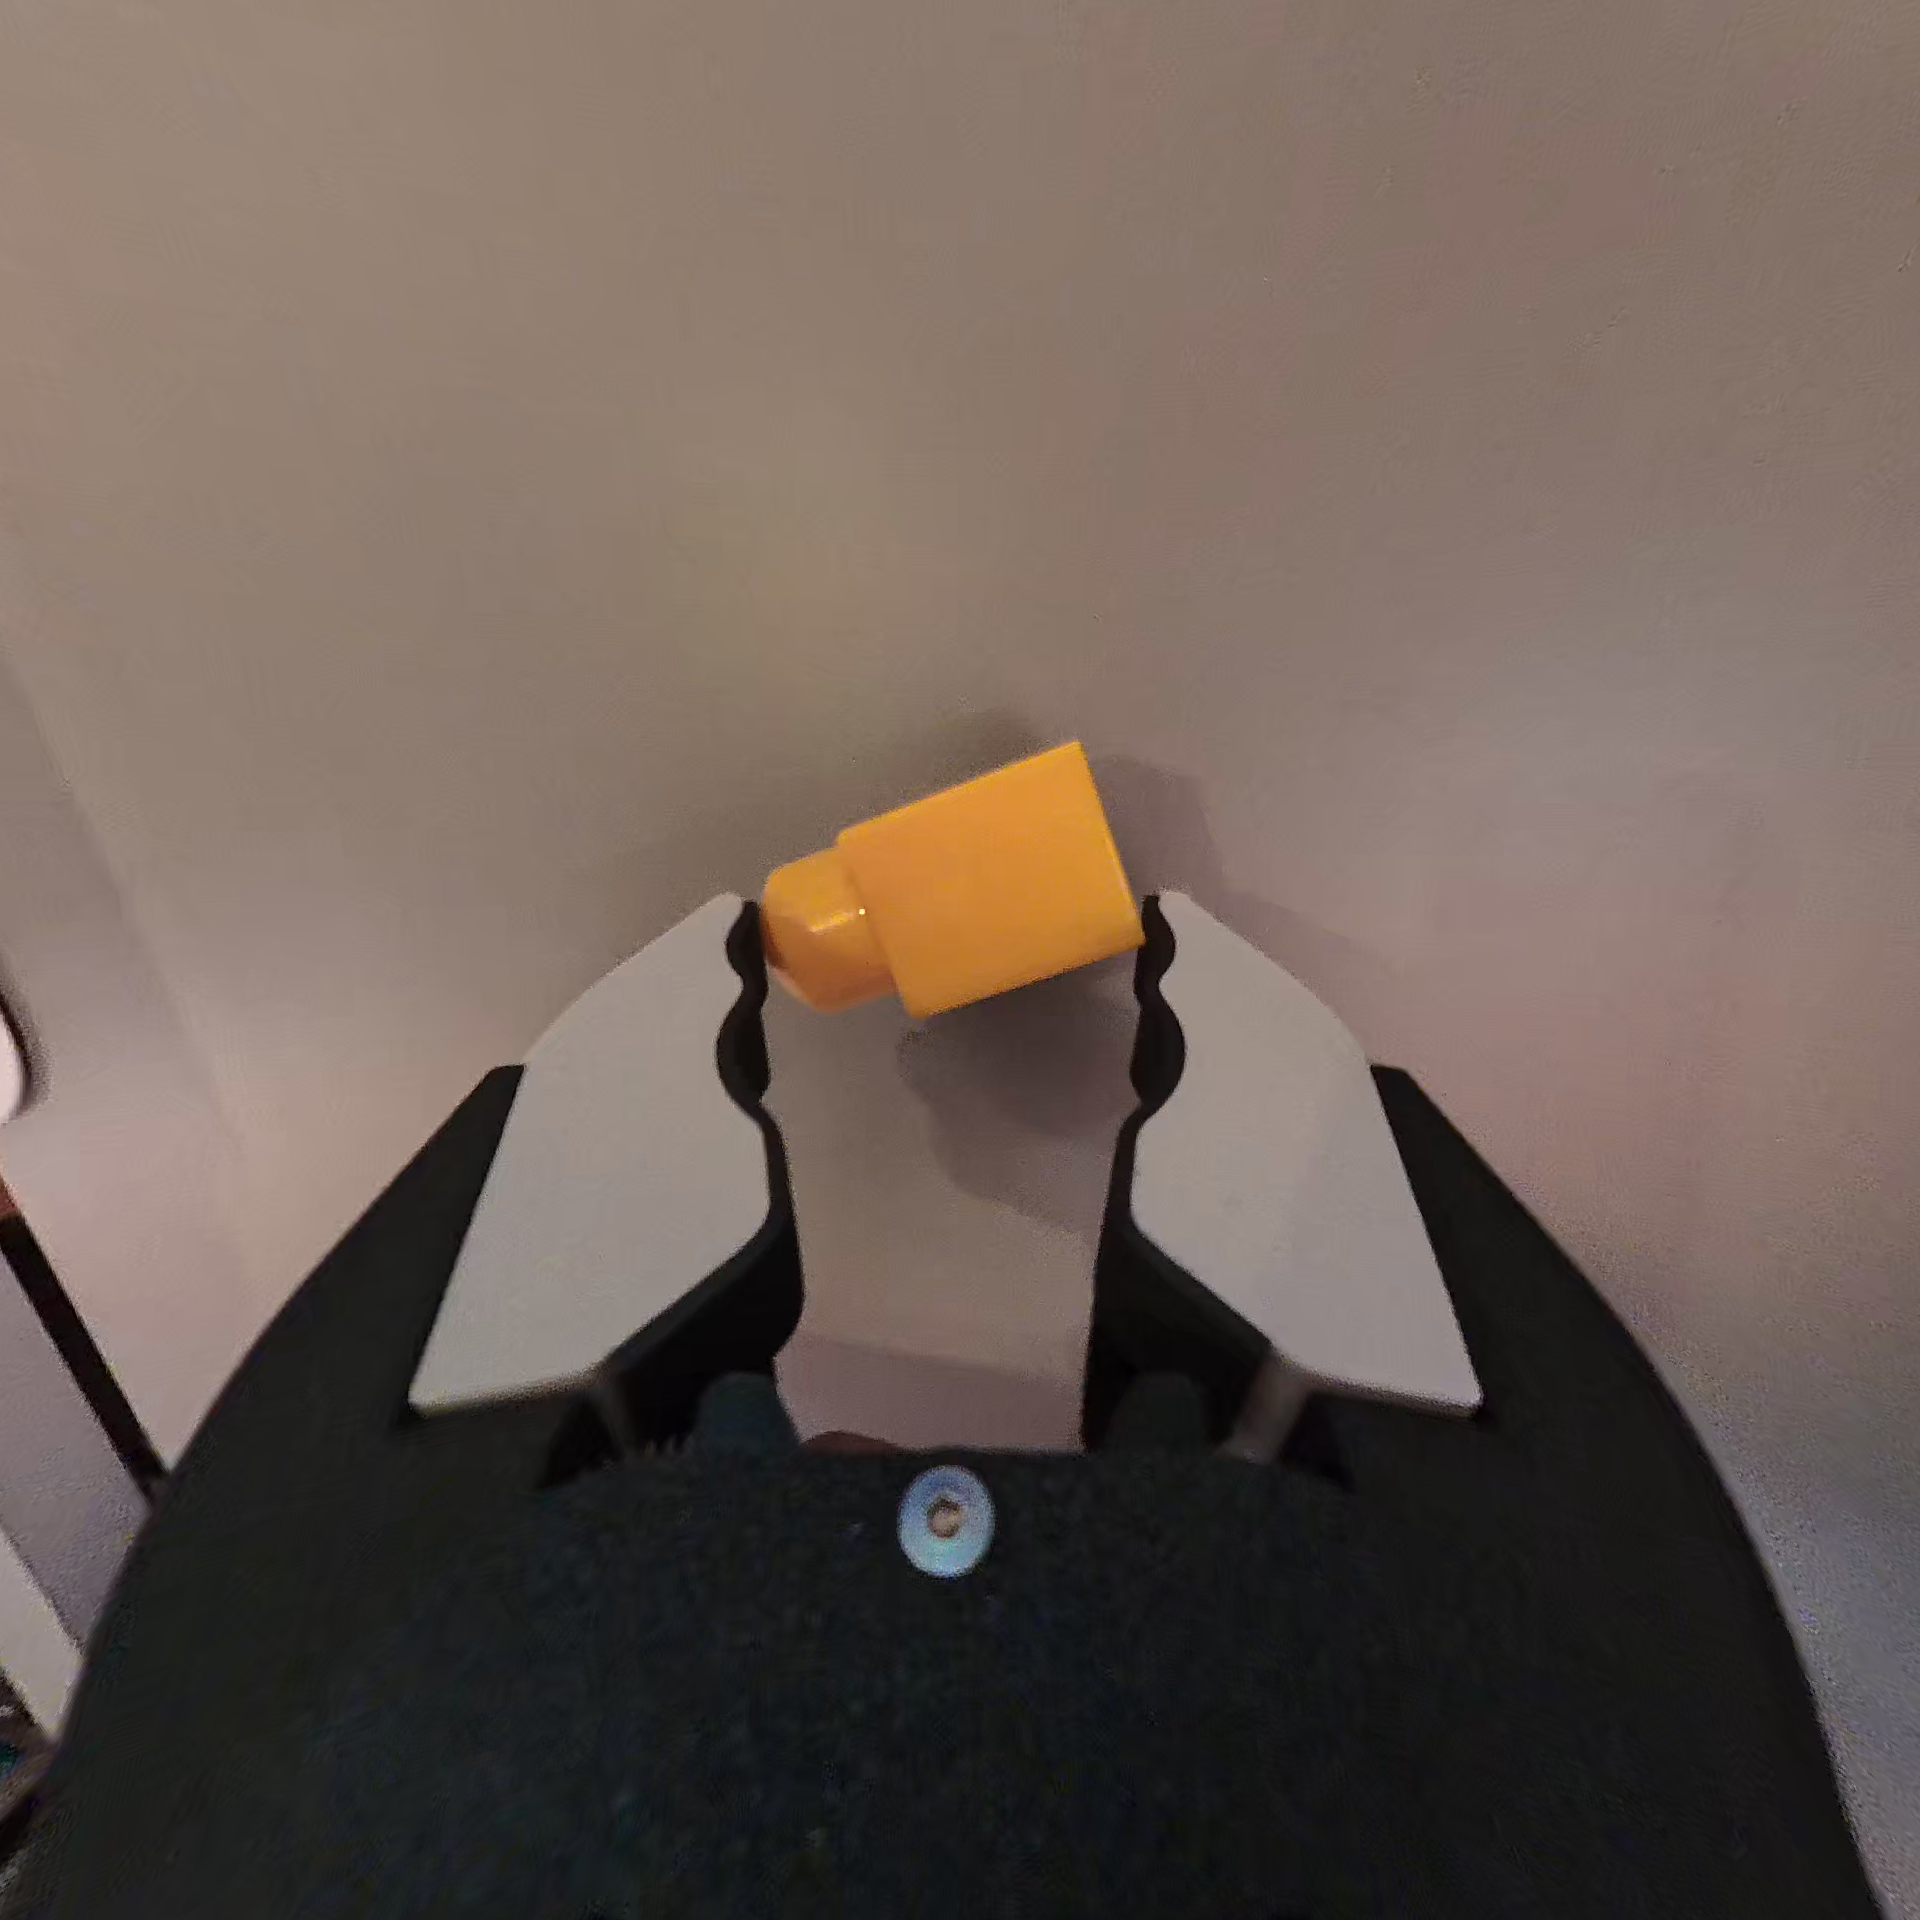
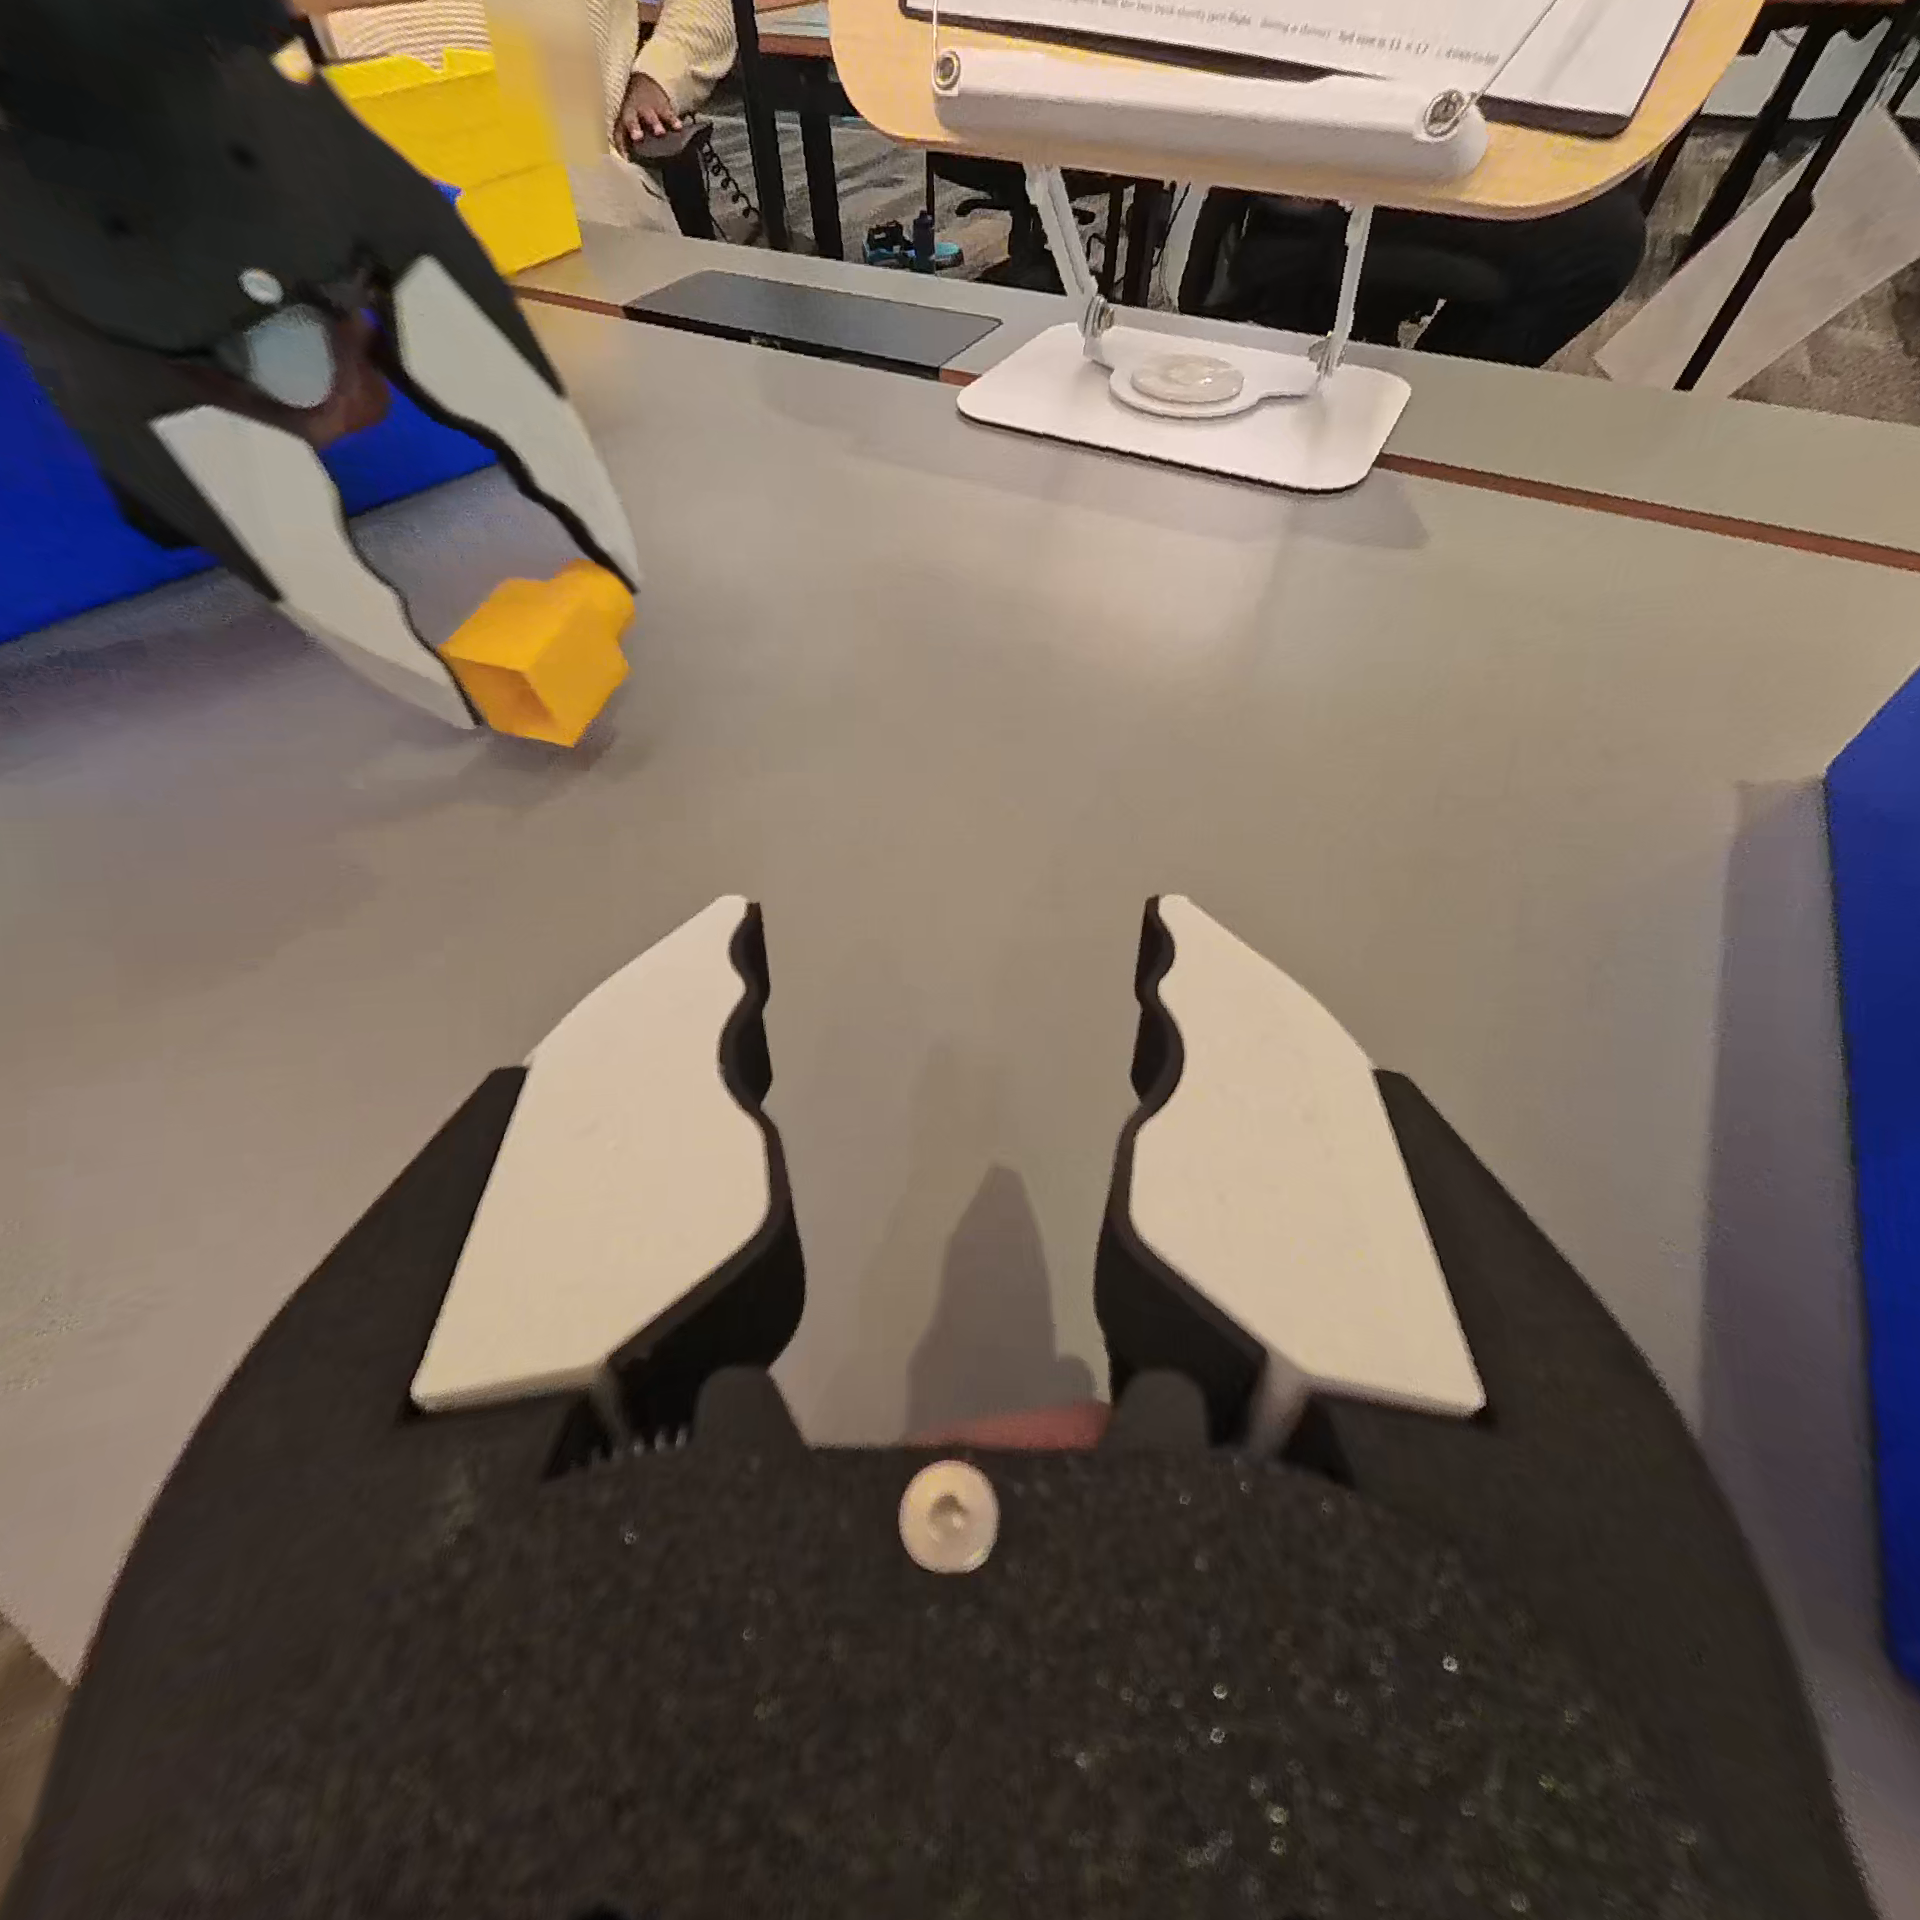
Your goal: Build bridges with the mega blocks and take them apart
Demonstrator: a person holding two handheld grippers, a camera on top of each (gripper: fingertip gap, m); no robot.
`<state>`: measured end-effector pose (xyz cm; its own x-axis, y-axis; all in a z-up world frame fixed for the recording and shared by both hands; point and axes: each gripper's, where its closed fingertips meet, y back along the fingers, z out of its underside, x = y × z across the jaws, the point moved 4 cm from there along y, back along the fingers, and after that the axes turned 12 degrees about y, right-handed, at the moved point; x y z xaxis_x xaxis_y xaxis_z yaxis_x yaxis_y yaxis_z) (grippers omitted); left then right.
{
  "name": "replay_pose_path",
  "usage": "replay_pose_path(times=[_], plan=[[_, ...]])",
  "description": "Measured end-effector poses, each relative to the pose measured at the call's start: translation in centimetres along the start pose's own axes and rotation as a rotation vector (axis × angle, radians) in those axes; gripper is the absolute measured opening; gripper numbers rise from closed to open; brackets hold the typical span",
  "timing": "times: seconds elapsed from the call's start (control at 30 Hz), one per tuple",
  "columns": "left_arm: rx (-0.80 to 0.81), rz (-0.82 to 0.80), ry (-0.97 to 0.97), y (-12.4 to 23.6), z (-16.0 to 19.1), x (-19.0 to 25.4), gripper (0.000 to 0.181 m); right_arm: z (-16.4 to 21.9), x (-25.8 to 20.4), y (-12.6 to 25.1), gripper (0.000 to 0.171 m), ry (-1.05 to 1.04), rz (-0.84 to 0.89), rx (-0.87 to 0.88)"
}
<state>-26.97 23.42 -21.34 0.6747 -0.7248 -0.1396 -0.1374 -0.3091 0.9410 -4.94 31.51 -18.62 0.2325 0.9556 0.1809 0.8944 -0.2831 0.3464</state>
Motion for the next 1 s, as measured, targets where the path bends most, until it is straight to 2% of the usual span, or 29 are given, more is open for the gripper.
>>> replay_pose_path(times=[0.2, 0.4, 0.5, 0.57, 0.63, 0.8, 0.93, 1.0], plan=[[-0.021, 0.082, -0.109, -1.5, -0.6, -2.8, 0.069, 0.3, -0.1, -0.2, 0.068, -0.001, -0.009, -0.011], [-0.062, 0.144, -0.064, -2.4, -0.2, -3.6, 0.069, 0.6, 0.0, -0.5, 0.068, -0.010, -0.015, -0.022], [-0.083, 0.113, 0.000, -2.0, 0.3, -3.6, 0.095, 0.5, 0.0, -0.4, 0.068, -0.014, -0.016, -0.023], [-0.044, 0.110, 0.055, -0.7, 0.4, -2.8, 0.100, 0.4, 0.1, -0.3, 0.068, -0.016, -0.016, -0.021], [0.071, 0.035, 0.115, 1.6, 0.3, -2.0, 0.099, 0.4, 0.2, -0.2, 0.068, -0.017, -0.019, -0.021], [0.446, -0.306, 0.476, 8.0, 1.1, 0.9, 0.099, 0.4, 0.2, -0.2, 0.069, -0.021, -0.034, -0.028], [0.677, -0.633, 0.744, 10.6, 4.0, 5.7, 0.101, 0.1, 0.3, -0.2, 0.069, -0.018, -0.034, -0.025], [0.713, -0.788, 0.934, 10.7, 5.9, 7.9, 0.104, 0.1, 0.2, -0.3, 0.069, -0.017, -0.036, -0.029]])
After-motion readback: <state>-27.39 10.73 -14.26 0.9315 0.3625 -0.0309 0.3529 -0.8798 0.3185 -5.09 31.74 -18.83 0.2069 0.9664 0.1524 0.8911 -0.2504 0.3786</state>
